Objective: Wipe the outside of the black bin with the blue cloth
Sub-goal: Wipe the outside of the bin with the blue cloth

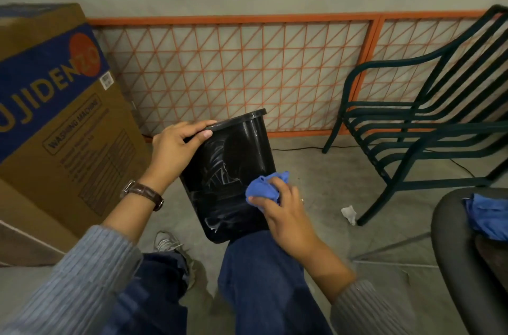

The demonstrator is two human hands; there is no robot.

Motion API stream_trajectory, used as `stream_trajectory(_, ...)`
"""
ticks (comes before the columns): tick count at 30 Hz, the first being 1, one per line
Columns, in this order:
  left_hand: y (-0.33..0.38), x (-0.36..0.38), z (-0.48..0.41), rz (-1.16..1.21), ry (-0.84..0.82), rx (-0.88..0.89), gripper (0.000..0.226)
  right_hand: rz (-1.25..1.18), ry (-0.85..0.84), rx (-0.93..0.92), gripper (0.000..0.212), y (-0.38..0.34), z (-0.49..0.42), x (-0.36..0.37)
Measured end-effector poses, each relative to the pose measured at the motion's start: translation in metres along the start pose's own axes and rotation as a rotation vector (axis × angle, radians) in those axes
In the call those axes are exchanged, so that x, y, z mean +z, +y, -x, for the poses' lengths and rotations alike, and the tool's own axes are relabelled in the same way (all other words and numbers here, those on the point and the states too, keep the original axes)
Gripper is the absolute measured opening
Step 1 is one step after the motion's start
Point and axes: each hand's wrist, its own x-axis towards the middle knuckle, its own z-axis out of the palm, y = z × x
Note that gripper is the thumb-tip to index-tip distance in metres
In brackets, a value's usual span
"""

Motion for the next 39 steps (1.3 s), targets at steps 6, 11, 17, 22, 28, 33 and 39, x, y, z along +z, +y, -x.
stream_trajectory(6,-0.005,0.000,0.004,0.099,-0.015,-0.009,0.026,-0.178,0.185,0.193,0.021,0.017,-0.004,-0.006)
stream_trajectory(11,-0.007,0.001,0.005,0.142,-0.018,-0.015,0.025,-0.200,0.106,0.208,0.026,-0.001,-0.013,-0.004)
stream_trajectory(17,-0.010,0.004,-0.001,0.093,-0.012,-0.022,0.025,-0.222,0.071,0.123,0.018,0.021,0.005,-0.010)
stream_trajectory(22,-0.011,0.005,-0.002,0.130,-0.012,-0.059,0.025,-0.307,0.098,0.282,0.023,0.012,-0.006,-0.001)
stream_trajectory(28,-0.012,0.003,-0.002,0.147,-0.022,-0.092,0.023,-0.206,-0.174,0.092,0.025,0.036,0.017,-0.022)
stream_trajectory(33,-0.006,0.002,0.000,0.126,-0.031,-0.131,0.023,0.115,-0.239,-0.182,0.026,0.036,0.021,-0.024)
stream_trajectory(39,0.011,0.003,0.001,0.015,0.007,-0.098,0.028,0.142,-0.182,-0.187,0.039,0.017,0.004,-0.012)
